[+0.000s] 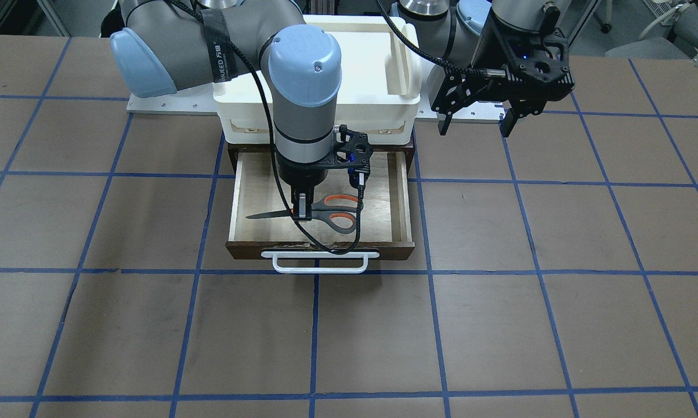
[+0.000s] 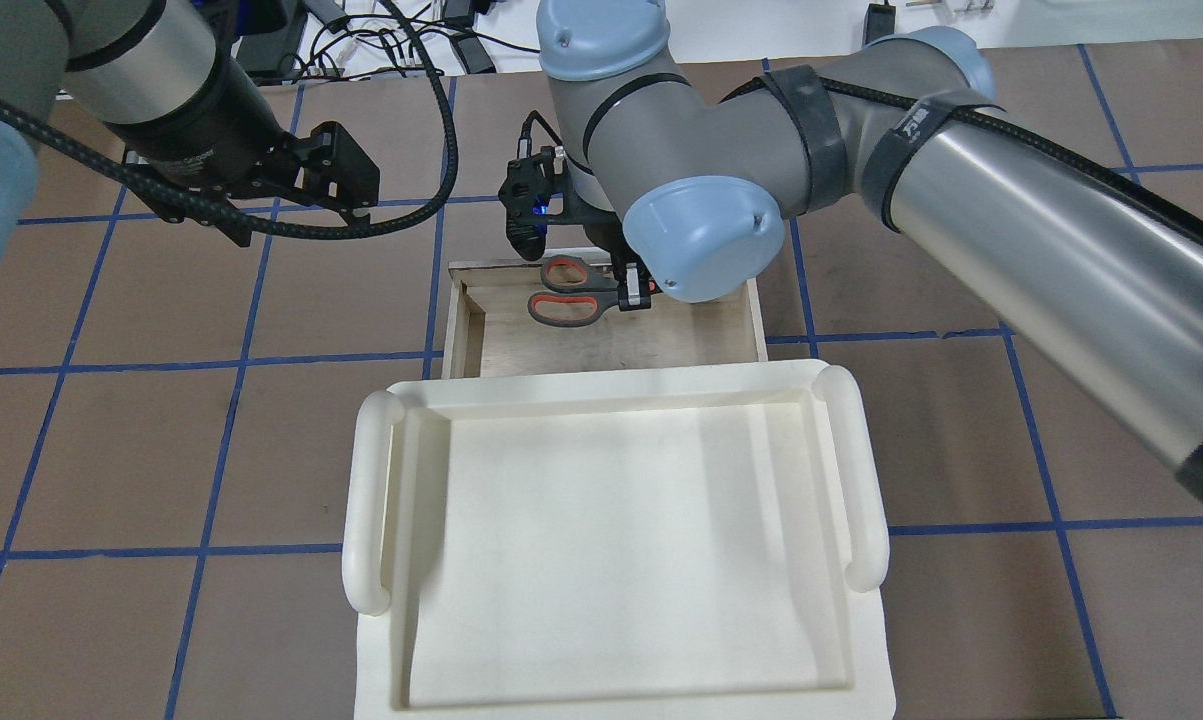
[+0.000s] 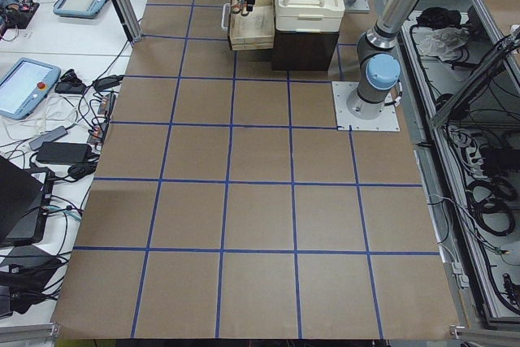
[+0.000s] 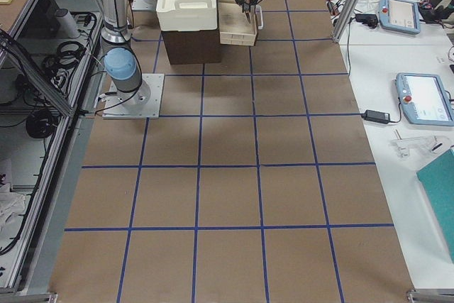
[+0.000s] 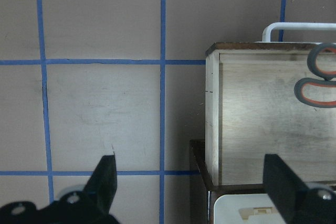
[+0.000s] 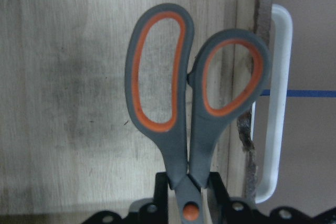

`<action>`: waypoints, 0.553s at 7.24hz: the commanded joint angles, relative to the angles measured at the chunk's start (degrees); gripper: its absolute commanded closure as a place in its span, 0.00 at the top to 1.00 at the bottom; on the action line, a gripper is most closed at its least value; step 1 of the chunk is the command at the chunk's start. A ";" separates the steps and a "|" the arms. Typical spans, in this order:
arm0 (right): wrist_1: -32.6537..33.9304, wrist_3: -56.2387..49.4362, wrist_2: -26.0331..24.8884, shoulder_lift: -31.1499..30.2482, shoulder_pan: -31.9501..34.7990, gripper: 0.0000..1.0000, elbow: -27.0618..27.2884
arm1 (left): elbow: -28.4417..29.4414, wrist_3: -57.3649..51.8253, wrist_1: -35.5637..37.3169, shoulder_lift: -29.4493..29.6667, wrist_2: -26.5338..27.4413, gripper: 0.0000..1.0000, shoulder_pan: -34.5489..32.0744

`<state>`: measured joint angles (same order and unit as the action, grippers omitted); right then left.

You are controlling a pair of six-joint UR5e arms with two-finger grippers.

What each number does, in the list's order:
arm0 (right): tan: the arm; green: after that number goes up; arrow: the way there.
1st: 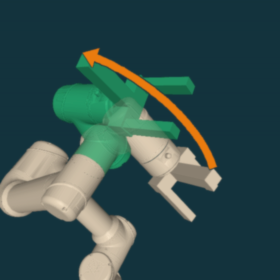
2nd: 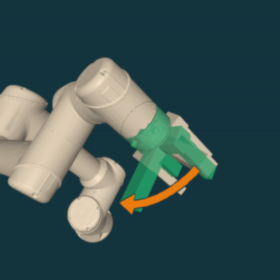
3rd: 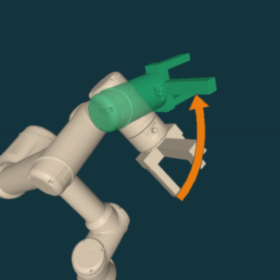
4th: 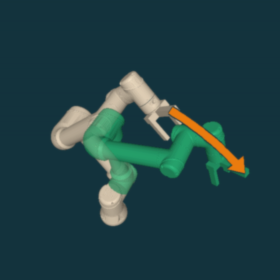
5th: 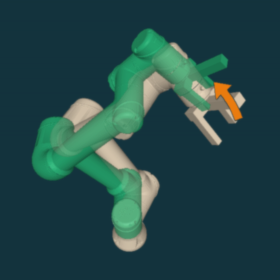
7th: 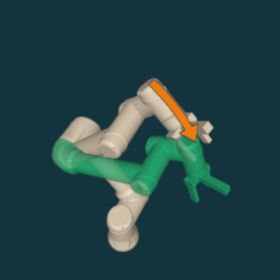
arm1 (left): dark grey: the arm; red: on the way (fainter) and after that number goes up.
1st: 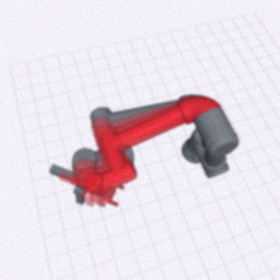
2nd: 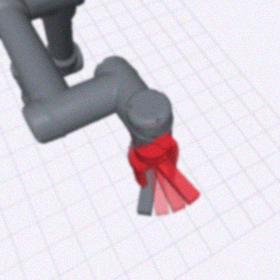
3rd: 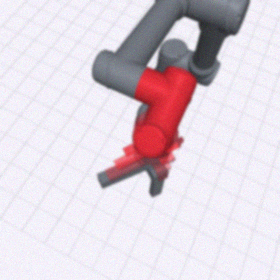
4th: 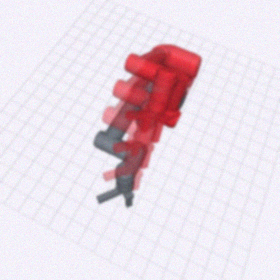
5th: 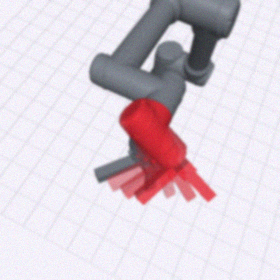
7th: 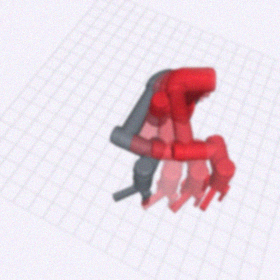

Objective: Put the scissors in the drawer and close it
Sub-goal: 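Lower the scissors into the drawer and open the right gripper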

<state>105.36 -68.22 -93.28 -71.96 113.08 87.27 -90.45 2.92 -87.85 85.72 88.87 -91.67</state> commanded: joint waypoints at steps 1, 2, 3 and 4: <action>-0.15 -0.16 0.38 0.16 0.03 0.00 0.53 | 0.01 0.07 -0.05 -0.03 0.08 1.00 0.00; -0.41 -0.42 0.38 0.24 0.03 0.00 0.79 | 0.01 0.07 -0.05 0.06 0.08 1.00 0.00; -0.24 -0.60 0.38 0.16 0.03 0.00 2.01 | 0.01 0.07 0.04 -0.03 0.08 1.00 0.00; -0.24 -0.43 0.38 0.24 0.03 0.00 2.46 | 0.01 0.07 0.13 -0.03 0.08 1.00 0.00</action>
<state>105.09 -68.67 -92.90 -71.77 113.12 88.93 -90.44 2.99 -87.81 85.72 88.95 -91.67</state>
